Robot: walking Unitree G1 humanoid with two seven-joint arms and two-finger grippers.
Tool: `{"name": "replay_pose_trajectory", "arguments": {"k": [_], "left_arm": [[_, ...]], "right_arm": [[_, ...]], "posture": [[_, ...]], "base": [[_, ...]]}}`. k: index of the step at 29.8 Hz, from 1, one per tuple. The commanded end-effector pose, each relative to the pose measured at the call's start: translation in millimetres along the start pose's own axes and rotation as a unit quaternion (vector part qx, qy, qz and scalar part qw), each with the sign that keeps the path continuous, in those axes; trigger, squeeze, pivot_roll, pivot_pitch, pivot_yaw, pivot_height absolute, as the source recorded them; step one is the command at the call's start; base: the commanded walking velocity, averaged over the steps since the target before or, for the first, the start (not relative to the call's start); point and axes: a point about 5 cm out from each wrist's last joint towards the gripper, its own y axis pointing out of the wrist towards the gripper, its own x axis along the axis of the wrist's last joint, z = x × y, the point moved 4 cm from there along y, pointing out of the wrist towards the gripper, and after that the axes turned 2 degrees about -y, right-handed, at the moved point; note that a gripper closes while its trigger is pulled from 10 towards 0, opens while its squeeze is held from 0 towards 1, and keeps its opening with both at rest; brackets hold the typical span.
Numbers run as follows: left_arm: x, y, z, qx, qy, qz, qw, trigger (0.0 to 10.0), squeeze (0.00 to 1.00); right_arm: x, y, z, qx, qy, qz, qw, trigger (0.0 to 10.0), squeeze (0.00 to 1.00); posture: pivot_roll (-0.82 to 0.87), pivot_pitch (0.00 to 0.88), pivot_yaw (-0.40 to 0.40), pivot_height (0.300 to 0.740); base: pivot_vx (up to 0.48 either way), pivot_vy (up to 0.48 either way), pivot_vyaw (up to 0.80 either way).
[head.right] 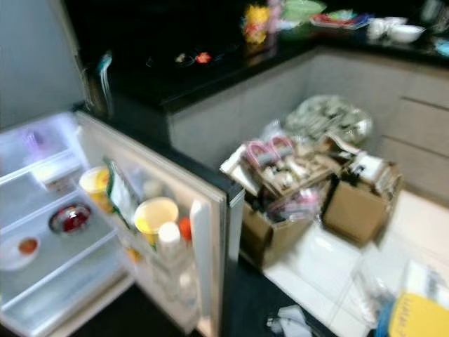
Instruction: Restocking fridge
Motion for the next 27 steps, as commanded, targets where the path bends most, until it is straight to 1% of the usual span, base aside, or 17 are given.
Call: {"name": "replay_pose_trajectory", "arguments": {"k": [1, 10, 13, 19, 22, 23, 24, 25, 26, 27], "left_arm": [[-3.0, -0.9, 3.3, 0.004, 0.003, 0.006, 1.000, 10.0, 0.00], [-0.8, -0.4, 1.9, 0.002, 0.007, 0.003, 1.000, 10.0, 0.00], [-0.8, -0.3, 0.8, -0.002, 0.007, 0.004, 1.000, 10.0, 0.00], [-1.6, -0.1, -0.6, -0.006, 0.007, 0.006, 1.000, 10.0, 0.00], [-1.5, -0.1, -0.4, -0.005, 0.007, 0.005, 1.000, 10.0, 0.00], [-1.5, -0.1, -0.5, -0.004, -0.003, 0.003, 1.000, 10.0, 0.00], [-1.5, -0.1, -0.5, -0.004, -0.003, 0.003, 1.000, 10.0, 0.00], [-1.2, 0.0, -0.7, -0.004, -0.007, 0.001, 1.000, 10.0, 0.00], [-1.2, 0.0, -0.7, -0.004, -0.007, 0.001, 1.000, 10.0, 0.00], [-1.1, 0.0, -1.0, -0.005, -0.009, 0.001, 1.000, 10.0, 0.00]], "right_arm": [[0.4, -0.2, -1.4, -0.005, 0.001, -0.003, 1.000, 10.0, 0.00], [7.5, -0.7, -5.4, -0.012, 0.006, -0.015, 1.000, 10.0, 0.00], [8.4, -1.0, -7.7, -0.022, 0.018, -0.019, 0.999, 10.0, 0.00], [4.8, -1.3, -9.7, -0.030, 0.018, -0.011, 0.999, 10.0, 0.00], [4.1, -1.4, -9.8, -0.030, 0.018, -0.010, 0.999, 10.0, 0.00], [3.4, -1.7, -10.9, -0.034, 0.016, -0.009, 0.999, 10.0, 0.00], [3.4, -1.7, -10.9, -0.034, 0.016, -0.009, 0.999, 10.0, 0.00], [6.3, -2.6, -15.2, -0.044, 0.018, -0.016, 0.999, 10.0, 0.00], [6.3, -2.6, -15.2, -0.044, 0.018, -0.016, 0.999, 10.0, 0.00], [10.8, -3.4, -18.8, -0.051, 0.024, -0.027, 0.998, 10.0, 0.00]], "posture": [[-0.05, 0.000, 0.021, 0.740], [-0.05, 0.000, 0.020, 0.740], [-0.05, 0.000, 0.020, 0.740], [-0.05, 0.000, 0.022, 0.740], [-0.05, 0.000, 0.022, 0.740], [-0.05, 0.000, 0.020, 0.740], [-0.05, 0.000, 0.020, 0.740], [-0.05, 0.000, 0.020, 0.740], [-0.05, 0.000, 0.020, 0.740], [-0.05, 0.000, 0.020, 0.740]], "base": [[0.000, 0.000, 0.79], [0.000, 0.000, 0.78], [0.000, 0.000, 0.00], [0.000, -0.476, 0.00], [0.000, 0.000, 0.00], [0.000, 0.000, 0.00], [0.000, 0.000, 0.00], [0.000, 0.000, 0.00], [0.000, 0.000, 0.00], [0.000, 0.000, 0.00]]}}
